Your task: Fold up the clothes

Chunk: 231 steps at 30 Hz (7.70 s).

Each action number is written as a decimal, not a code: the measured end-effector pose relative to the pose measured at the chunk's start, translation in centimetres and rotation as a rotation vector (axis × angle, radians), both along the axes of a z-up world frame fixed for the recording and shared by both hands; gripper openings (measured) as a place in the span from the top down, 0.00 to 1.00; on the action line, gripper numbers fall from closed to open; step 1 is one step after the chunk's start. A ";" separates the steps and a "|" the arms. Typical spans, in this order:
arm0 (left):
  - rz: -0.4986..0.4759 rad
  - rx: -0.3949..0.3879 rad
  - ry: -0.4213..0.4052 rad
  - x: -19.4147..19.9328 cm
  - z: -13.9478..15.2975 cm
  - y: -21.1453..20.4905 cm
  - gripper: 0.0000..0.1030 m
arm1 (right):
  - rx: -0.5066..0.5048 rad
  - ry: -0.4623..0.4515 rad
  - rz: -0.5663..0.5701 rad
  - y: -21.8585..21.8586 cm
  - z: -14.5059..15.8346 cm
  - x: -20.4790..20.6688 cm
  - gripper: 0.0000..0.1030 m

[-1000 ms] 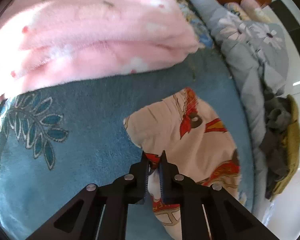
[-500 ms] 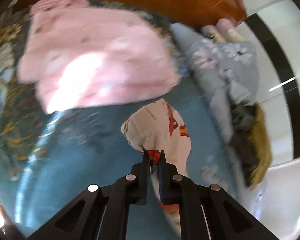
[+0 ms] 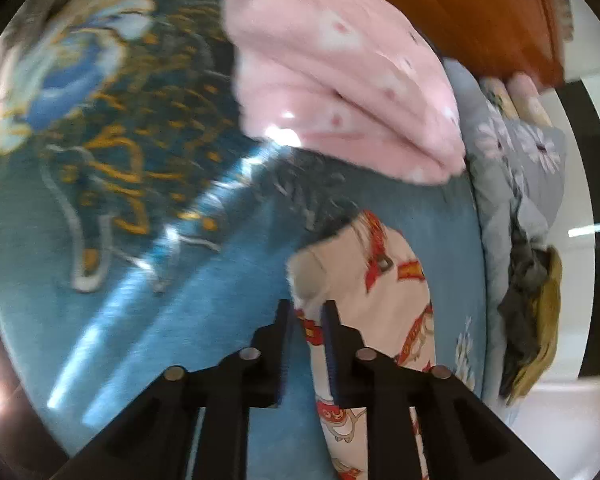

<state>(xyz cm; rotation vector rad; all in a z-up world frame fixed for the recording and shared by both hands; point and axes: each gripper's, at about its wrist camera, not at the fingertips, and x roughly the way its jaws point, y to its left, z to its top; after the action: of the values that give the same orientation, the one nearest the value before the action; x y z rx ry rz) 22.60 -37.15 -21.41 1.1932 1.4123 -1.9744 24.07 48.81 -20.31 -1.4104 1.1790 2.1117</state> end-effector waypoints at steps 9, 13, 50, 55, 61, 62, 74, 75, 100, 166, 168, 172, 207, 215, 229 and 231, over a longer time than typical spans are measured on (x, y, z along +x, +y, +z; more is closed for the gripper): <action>-0.128 -0.047 0.100 0.9 3.9 6.9 0.76 | -0.037 0.115 0.012 -1.5 -0.6 -8.4 0.72; -0.285 -0.015 0.058 -0.5 3.0 11.3 0.76 | -0.070 0.060 -0.086 -1.6 -3.3 -10.5 0.72; -0.499 0.026 0.015 1.0 1.7 16.1 0.66 | 0.124 -0.009 0.063 -2.8 0.9 -0.8 0.95; -0.466 0.031 0.018 1.7 1.7 15.3 0.66 | 0.181 -0.051 0.004 -2.0 0.2 1.5 1.00; -0.461 0.047 0.020 2.0 1.4 15.3 0.65 | 0.088 0.032 -0.056 -0.1 0.2 3.4 0.99; -0.461 0.046 0.022 2.0 1.4 15.3 0.65 | 0.064 0.053 -0.073 -0.1 0.2 3.6 0.99; -0.438 0.044 0.092 -0.9 3.0 15.0 0.57 | -0.085 0.108 -0.119 -1.2 -2.2 1.8 0.75; -0.448 0.032 0.094 -1.8 3.0 14.9 0.55 | -0.091 0.117 -0.125 -1.2 -2.2 1.6 0.75; -0.416 0.029 -0.025 -3.4 -1.6 12.7 0.54 | -0.046 0.036 -0.136 -1.3 -2.6 -0.3 0.72; -0.201 0.056 0.116 1.7 -0.2 4.9 0.53 | 0.156 0.158 0.938 -41.3 1.9 -12.0 0.92; -0.190 0.063 0.118 1.7 -0.4 4.6 0.53 | 0.206 0.144 0.990 -43.4 0.7 -11.3 0.92; -0.176 0.068 0.104 1.8 -1.1 4.1 0.53 | 0.276 0.111 1.034 -45.0 -1.0 -11.1 0.92; -0.104 -0.136 0.114 -4.1 0.1 0.4 0.82 | 0.015 0.133 0.816 -30.1 0.4 -11.3 0.71; -0.480 -0.380 0.428 -5.1 14.2 11.9 0.82 | 0.011 0.136 0.736 -26.9 0.6 -10.7 0.71; -1.074 -0.326 0.215 -5.4 7.4 37.9 0.81 | 0.036 0.092 0.499 -17.0 -0.1 -6.5 0.71; -1.104 -0.327 0.160 -4.9 5.9 38.7 0.78 | 0.028 0.083 0.479 -16.3 -0.5 -6.1 0.71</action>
<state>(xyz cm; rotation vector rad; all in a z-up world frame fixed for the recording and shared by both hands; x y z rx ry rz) 17.71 1.58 -15.50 1.8928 0.3793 -2.8808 18.00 32.54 -20.77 -1.7435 0.8977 2.5090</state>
